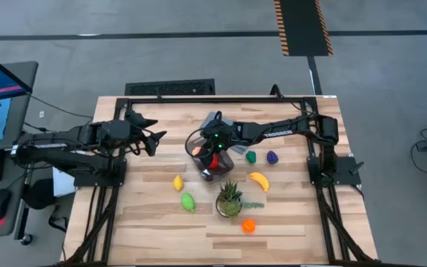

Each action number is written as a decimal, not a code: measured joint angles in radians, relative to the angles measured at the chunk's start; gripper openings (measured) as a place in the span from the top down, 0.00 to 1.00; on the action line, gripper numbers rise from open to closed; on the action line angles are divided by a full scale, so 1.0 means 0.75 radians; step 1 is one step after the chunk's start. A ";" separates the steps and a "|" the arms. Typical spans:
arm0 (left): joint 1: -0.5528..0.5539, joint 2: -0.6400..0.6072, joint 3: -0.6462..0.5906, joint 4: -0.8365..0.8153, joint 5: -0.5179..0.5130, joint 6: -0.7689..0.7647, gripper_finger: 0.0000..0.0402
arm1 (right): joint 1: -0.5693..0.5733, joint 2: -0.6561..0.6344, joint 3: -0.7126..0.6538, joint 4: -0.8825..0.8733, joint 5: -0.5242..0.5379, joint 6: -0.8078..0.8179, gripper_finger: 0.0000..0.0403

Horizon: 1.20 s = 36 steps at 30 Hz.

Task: Pick and placing Produce into tupperware
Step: Put the pink peach into the black bin, then put the violet grapes into the black bin

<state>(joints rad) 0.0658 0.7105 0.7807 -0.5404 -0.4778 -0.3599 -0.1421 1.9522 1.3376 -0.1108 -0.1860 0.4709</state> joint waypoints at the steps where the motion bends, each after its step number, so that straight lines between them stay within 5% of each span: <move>1: 0.000 0.000 0.000 0.000 0.000 0.000 0.32 | 0.000 0.000 0.000 0.000 0.000 0.004 0.18; 36: 0.001 0.000 0.000 0.000 -0.006 0.001 0.32 | -0.006 -0.005 0.000 -0.003 0.015 0.035 0.20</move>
<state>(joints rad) 0.0662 0.7105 0.7807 -0.5400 -0.4826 -0.3592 -0.1463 1.9483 1.3376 -0.1132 -0.1749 0.4973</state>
